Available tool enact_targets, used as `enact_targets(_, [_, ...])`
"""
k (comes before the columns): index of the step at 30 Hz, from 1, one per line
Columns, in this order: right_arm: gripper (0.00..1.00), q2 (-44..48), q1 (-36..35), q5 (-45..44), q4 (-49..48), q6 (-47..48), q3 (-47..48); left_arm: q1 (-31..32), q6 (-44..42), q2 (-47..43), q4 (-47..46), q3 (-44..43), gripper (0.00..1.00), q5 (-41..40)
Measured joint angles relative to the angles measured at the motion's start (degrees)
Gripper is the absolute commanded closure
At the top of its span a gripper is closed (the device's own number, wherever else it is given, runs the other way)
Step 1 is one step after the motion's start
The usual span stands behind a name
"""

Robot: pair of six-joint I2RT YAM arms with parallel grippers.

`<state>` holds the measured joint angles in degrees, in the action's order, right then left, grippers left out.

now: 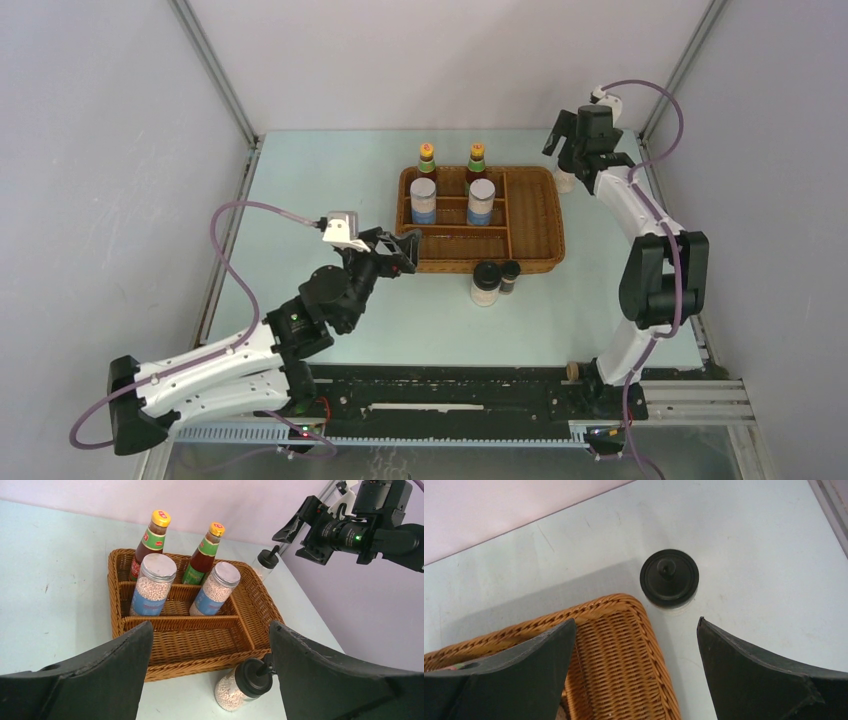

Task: Organize the condiment bottles
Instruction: Pick up the bottle from the center of the board.

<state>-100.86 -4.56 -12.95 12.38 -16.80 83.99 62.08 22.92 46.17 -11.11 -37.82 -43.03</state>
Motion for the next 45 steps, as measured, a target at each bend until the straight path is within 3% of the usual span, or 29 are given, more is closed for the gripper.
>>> enact_targets(23, [0.0,-15.19,3.04,-1.31,2.05,1.14,11.34,-5.79,1.11,1.81,-5.11,1.77,0.1,7.93])
enact_targets(45, [0.01,-19.5,3.82,0.02,1.99,1.51,13.29,-7.76,2.19,3.37,-6.4,3.32,0.1,10.47])
